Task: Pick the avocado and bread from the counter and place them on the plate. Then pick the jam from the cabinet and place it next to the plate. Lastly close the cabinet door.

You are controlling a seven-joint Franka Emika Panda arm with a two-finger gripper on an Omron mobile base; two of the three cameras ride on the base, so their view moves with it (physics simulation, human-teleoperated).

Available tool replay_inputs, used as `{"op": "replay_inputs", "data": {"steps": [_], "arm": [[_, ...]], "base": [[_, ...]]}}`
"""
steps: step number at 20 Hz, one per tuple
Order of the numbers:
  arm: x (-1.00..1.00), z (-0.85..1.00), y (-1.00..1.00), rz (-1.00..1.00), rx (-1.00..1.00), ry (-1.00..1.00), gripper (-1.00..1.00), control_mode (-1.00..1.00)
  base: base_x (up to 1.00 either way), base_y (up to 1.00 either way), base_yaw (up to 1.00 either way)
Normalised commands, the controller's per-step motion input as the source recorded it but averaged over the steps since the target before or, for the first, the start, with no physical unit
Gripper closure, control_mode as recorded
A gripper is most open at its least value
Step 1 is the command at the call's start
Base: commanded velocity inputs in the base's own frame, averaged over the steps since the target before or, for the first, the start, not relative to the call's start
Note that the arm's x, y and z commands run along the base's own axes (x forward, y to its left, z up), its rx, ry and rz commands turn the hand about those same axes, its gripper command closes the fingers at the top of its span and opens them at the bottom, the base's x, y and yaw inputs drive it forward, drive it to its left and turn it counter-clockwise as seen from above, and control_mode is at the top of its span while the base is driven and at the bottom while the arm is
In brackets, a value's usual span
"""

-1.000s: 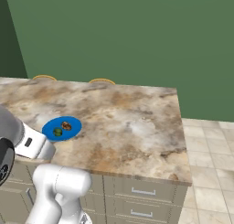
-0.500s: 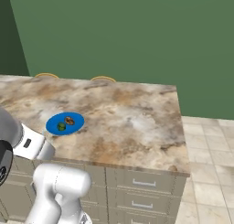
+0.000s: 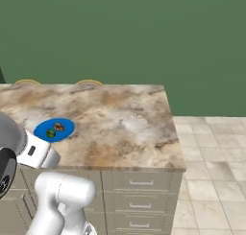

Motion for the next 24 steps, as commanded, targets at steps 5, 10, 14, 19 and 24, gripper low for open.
{"op": "replay_inputs", "data": {"steps": [5, 10, 14, 19, 24], "arm": [[0.0, 0.0, 0.0, 0.0, 0.0, 0.0, -1.0, 1.0], [0.0, 0.0, 0.0, 0.0, 0.0, 0.0, -1.0, 1.0], [0.0, 0.0, 0.0, 0.0, 0.0, 0.0, -1.0, 1.0], [0.0, 0.0, 0.0, 0.0, 0.0, 0.0, -1.0, 1.0], [0.0, 0.0, 0.0, 0.0, 0.0, 0.0, -1.0, 1.0]], "base": [[-0.3, 0.0, -0.38], [-0.27, -0.07, -0.36], [-0.2, -0.15, -0.36], [-0.05, -0.13, -0.38], [0.0, -0.15, -0.38]]}}
